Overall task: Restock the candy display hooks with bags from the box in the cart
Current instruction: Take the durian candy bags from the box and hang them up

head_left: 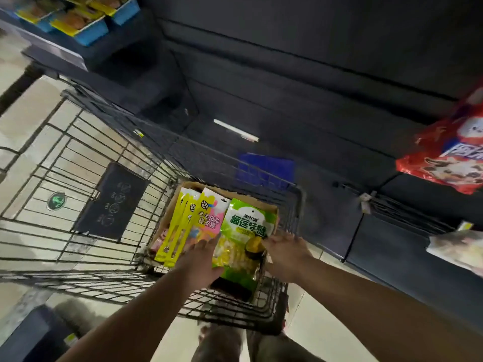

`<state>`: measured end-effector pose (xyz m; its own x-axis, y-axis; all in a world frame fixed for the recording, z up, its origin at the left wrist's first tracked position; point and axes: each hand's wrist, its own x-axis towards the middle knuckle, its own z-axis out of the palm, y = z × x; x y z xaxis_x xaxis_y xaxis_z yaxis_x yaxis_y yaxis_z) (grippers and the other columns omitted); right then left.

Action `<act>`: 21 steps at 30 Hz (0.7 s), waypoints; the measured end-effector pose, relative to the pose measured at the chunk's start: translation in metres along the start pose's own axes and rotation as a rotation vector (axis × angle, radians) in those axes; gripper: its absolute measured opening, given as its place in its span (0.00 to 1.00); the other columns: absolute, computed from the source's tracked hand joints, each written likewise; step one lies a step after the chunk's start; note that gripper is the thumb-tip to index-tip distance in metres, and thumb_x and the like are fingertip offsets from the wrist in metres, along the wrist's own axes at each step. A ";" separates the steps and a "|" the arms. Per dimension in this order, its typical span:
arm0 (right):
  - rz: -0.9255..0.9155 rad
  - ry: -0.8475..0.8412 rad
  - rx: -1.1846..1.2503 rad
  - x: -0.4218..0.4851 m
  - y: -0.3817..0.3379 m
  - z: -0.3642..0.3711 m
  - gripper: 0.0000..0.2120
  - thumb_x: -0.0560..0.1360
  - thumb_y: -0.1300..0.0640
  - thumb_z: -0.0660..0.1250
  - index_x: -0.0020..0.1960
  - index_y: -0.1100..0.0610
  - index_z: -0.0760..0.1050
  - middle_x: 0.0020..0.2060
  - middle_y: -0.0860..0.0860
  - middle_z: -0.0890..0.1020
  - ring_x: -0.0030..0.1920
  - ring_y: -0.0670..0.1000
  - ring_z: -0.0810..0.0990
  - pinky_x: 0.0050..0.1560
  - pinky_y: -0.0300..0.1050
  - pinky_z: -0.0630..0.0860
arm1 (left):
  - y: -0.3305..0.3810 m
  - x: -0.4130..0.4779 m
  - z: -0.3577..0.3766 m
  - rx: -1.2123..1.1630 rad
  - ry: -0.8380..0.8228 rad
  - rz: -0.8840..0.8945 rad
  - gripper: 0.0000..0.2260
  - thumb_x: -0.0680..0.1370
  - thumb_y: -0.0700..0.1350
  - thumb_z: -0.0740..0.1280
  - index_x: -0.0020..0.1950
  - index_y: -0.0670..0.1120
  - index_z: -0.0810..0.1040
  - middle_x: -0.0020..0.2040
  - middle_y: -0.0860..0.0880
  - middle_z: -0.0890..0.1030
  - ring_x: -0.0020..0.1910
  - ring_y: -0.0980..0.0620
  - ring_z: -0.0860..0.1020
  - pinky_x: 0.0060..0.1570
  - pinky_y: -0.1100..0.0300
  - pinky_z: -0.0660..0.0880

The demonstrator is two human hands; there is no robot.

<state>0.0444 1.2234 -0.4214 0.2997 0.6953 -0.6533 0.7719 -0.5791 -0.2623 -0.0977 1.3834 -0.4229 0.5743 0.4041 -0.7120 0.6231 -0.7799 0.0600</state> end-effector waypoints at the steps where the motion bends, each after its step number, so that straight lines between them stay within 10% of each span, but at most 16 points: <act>1: 0.007 -0.009 0.025 0.004 0.001 0.002 0.27 0.77 0.44 0.59 0.73 0.52 0.59 0.72 0.55 0.65 0.73 0.58 0.61 0.70 0.56 0.58 | 0.000 0.007 0.000 -0.002 -0.019 0.003 0.38 0.77 0.59 0.64 0.79 0.51 0.47 0.77 0.45 0.59 0.74 0.44 0.62 0.69 0.48 0.65; 21: 0.264 -0.055 0.131 0.084 -0.015 0.077 0.28 0.77 0.49 0.61 0.74 0.54 0.57 0.74 0.54 0.61 0.73 0.59 0.59 0.70 0.56 0.60 | -0.023 0.170 0.048 -0.324 -0.207 -0.046 0.37 0.76 0.51 0.69 0.78 0.41 0.54 0.76 0.40 0.60 0.74 0.41 0.62 0.70 0.52 0.64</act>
<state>0.0146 1.2580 -0.5264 0.4471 0.4913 -0.7475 0.5914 -0.7893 -0.1650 -0.0402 1.4471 -0.5791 0.4434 0.3045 -0.8430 0.8000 -0.5586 0.2190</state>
